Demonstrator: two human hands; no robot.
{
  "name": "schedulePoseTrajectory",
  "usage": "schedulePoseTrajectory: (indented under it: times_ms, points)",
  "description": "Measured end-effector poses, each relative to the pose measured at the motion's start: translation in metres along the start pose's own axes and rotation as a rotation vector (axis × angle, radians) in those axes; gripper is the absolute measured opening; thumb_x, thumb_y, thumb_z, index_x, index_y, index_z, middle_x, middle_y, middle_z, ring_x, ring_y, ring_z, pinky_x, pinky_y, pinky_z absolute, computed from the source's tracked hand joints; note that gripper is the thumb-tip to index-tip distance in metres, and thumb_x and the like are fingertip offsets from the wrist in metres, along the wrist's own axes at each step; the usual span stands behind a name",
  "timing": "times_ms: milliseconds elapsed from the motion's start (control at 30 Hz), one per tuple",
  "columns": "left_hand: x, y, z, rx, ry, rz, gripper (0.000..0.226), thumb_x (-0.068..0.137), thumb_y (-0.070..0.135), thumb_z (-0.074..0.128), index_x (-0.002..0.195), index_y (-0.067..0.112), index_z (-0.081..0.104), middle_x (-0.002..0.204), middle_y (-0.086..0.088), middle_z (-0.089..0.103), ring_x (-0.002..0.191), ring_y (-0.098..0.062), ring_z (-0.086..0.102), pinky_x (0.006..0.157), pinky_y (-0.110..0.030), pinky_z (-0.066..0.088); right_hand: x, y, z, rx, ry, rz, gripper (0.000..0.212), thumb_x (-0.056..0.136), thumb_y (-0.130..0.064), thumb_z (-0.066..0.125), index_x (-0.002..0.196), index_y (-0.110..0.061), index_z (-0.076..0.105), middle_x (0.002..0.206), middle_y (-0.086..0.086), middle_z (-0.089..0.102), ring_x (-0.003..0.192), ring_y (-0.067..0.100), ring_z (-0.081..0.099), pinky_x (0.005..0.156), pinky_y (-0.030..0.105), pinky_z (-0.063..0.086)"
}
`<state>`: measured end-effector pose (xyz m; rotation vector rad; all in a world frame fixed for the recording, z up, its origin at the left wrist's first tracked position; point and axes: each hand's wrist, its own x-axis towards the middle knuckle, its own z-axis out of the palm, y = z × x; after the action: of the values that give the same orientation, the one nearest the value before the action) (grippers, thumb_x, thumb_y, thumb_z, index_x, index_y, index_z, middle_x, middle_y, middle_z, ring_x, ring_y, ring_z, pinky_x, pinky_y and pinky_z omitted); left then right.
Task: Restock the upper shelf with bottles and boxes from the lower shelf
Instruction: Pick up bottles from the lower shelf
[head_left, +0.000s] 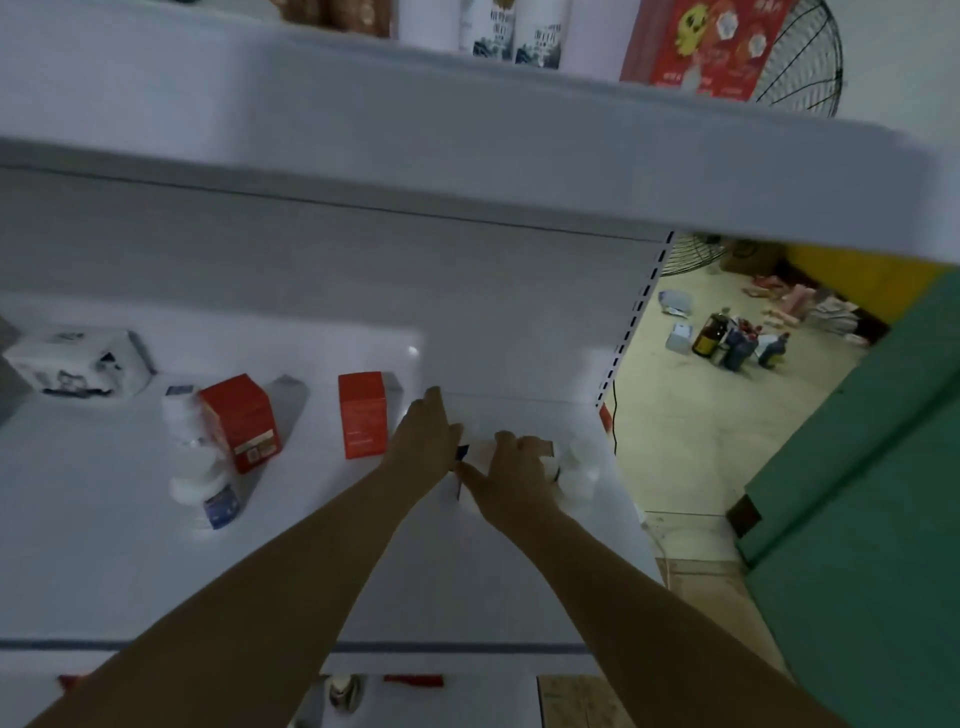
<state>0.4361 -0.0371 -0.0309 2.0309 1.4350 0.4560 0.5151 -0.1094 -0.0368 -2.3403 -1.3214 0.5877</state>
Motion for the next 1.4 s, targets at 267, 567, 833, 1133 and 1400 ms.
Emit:
schedulePoseTrajectory:
  times_ms: [267, 567, 833, 1133, 1400]
  points:
    - [0.038, -0.011, 0.035, -0.094, -0.018, -0.004, 0.046, 0.092, 0.017, 0.054, 0.134, 0.005, 0.039, 0.127, -0.016, 0.052, 0.110, -0.028, 0.056, 0.081, -0.028, 0.042, 0.023, 0.018, 0.020, 0.120, 0.077, -0.082, 0.042, 0.093, -0.035, 0.054, 0.129, -0.015, 0.046, 0.126, 0.006, 0.049, 0.116, 0.023, 0.050, 0.093, 0.028, 0.043]
    - [0.007, -0.013, -0.014, -0.917, -0.018, -0.142, 0.035, 0.082, 0.019, 0.071, 0.112, 0.010, 0.054, 0.104, -0.011, 0.058, 0.086, -0.022, 0.059, 0.072, -0.028, 0.050, 0.004, 0.011, -0.025, 1.026, -0.120, -0.035, 0.011, 0.089, -0.016, 0.063, 0.093, -0.026, 0.064, 0.097, 0.001, 0.069, 0.091, 0.019, 0.066, 0.075, 0.030, 0.054]
    - [-0.078, 0.027, -0.108, -1.273, -0.269, -0.104, 0.035, 0.085, 0.035, 0.063, 0.110, 0.010, 0.068, 0.096, -0.007, 0.073, 0.075, -0.016, 0.071, 0.065, -0.025, 0.056, -0.058, -0.036, -0.092, 1.404, -0.376, 0.032, 0.033, 0.076, -0.033, 0.062, 0.092, -0.006, 0.069, 0.080, 0.010, 0.071, 0.068, 0.023, 0.065, 0.069, 0.034, 0.053]
    - [-0.189, 0.046, -0.172, -1.263, -0.280, -0.170, 0.072, 0.078, 0.036, 0.074, 0.137, 0.007, 0.044, 0.081, -0.011, 0.069, 0.067, -0.022, 0.065, 0.063, -0.031, 0.056, -0.152, -0.083, -0.137, 1.348, -0.431, -0.021, 0.041, 0.088, -0.047, 0.052, 0.085, -0.008, 0.063, 0.067, 0.010, 0.067, 0.055, 0.021, 0.062, 0.057, 0.028, 0.052]
    - [-0.287, 0.050, -0.235, -1.235, -0.278, -0.031, 0.048, 0.074, 0.043, 0.067, 0.110, 0.011, 0.061, 0.090, -0.012, 0.068, 0.074, -0.023, 0.066, 0.067, -0.032, 0.058, -0.262, -0.134, -0.160, 1.339, -0.399, -0.188, 0.035, 0.086, -0.045, 0.055, 0.089, -0.011, 0.059, 0.068, 0.006, 0.067, 0.052, 0.017, 0.064, 0.051, 0.027, 0.054]
